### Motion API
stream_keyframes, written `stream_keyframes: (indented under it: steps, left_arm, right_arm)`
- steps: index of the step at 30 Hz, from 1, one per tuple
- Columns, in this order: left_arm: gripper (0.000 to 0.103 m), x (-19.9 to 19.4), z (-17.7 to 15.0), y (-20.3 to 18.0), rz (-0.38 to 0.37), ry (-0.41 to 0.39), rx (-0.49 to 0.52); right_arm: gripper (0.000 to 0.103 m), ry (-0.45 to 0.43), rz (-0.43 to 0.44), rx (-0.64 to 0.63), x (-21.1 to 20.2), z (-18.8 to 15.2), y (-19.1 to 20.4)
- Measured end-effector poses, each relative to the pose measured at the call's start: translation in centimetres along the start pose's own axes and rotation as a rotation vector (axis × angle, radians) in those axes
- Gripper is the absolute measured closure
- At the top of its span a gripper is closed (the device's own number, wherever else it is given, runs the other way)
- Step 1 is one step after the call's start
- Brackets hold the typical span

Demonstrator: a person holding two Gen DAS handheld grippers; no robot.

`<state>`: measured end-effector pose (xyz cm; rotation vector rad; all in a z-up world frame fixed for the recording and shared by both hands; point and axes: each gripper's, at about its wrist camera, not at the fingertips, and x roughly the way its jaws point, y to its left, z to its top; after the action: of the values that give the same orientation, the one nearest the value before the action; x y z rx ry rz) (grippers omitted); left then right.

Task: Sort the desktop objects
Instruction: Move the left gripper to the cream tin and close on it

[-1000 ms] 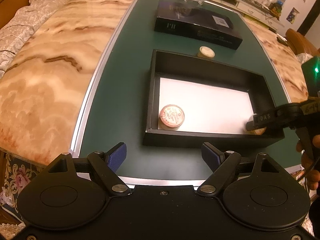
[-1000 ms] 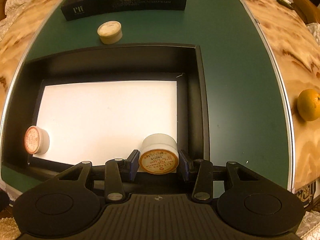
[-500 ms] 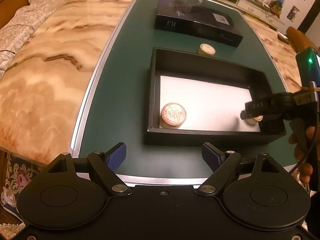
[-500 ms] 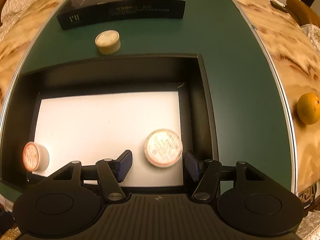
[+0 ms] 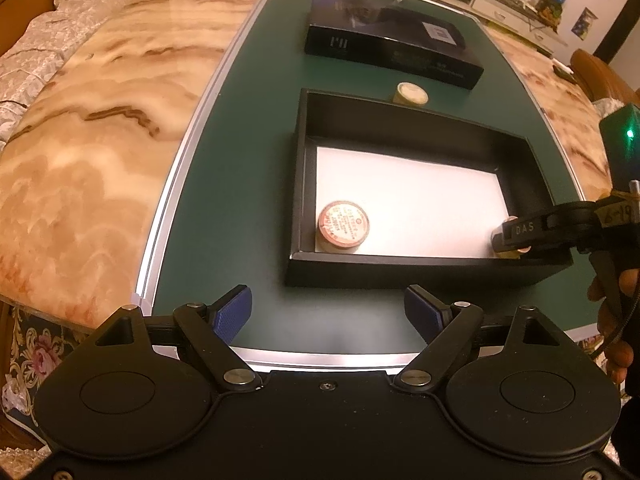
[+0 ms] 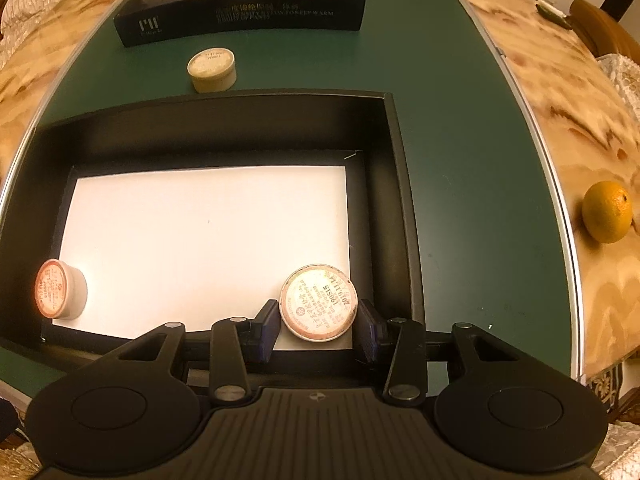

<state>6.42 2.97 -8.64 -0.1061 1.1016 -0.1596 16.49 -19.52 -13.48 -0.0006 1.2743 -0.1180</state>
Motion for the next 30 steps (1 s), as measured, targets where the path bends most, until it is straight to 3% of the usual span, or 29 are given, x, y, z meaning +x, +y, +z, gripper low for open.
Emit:
stream_keyframes:
  steps: [2,4,8,11,18,25,30]
  left_arm:
    - [0.019,-0.1,0.0,0.0,0.000,-0.002,0.002]
    - [0.019,-0.2,0.1,0.1,0.004,-0.006,0.003]
    - [0.019,-0.5,0.9,0.3,0.020,-0.025,0.004]
    - [0.019,-0.5,2.3,-0.2,0.041,-0.052,0.021]
    - [0.015,1.2,9.2,-3.7,0.095,-0.144,0.090]
    - [0.012,9.0,17.2,-9.1,0.127,-0.127,0.126]
    - [0.012,14.1,19.4,-11.4,0.141,-0.062,0.117]
  right_arm:
    - [0.054,0.008,-0.014,-0.003,0.1,0.0,0.2]
    - [0.038,0.006,-0.009,0.000,-0.2,0.0,0.4]
    - [0.035,-0.056,-0.019,0.010,-2.1,-0.6,0.2]
    - [0.034,-0.100,0.036,0.054,-4.0,-1.2,-0.9]
    - [0.028,-0.226,0.114,0.242,-6.8,-3.8,-6.1]
    - [0.025,-0.202,0.129,0.319,-5.2,-5.8,-10.0]
    - [0.019,-0.169,0.185,0.345,-3.9,-6.8,-11.1]
